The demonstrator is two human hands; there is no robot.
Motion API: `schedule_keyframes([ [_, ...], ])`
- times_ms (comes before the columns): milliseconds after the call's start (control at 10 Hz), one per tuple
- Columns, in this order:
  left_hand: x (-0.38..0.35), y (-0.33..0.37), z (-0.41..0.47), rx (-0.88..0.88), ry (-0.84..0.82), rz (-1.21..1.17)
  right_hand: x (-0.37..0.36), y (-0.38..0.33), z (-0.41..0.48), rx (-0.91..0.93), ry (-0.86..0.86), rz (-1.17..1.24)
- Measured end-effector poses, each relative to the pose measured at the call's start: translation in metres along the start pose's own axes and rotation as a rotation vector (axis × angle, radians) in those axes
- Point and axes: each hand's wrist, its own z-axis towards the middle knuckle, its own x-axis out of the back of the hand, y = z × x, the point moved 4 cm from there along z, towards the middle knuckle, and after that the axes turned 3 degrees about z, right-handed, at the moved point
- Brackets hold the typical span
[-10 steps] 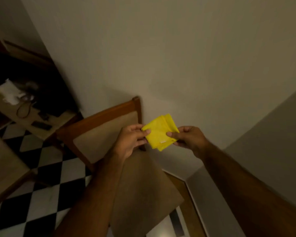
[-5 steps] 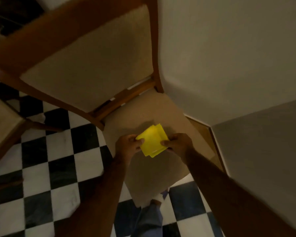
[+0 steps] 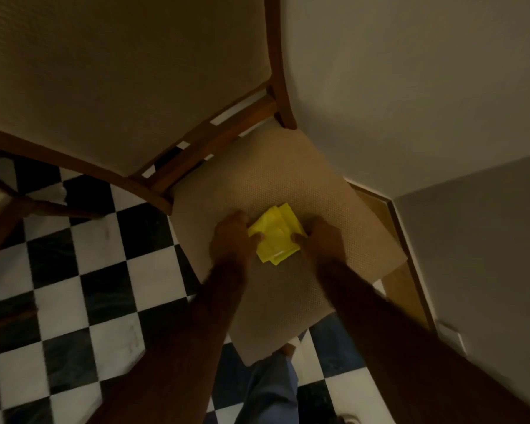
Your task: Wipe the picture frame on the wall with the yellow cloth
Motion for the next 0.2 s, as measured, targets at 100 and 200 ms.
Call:
schedule_keyframes([
  [100, 0.025, 0.023, -0.026, -0.230, 0.131, 0.241, 0.035, -0.016, -0.028, 0.137, 0.224, -0.347],
  [200, 0.047, 0.042, -0.050, -0.359, 0.256, 0.270, 0.063, -0.026, -0.054, 0.254, 0.339, -0.471],
])
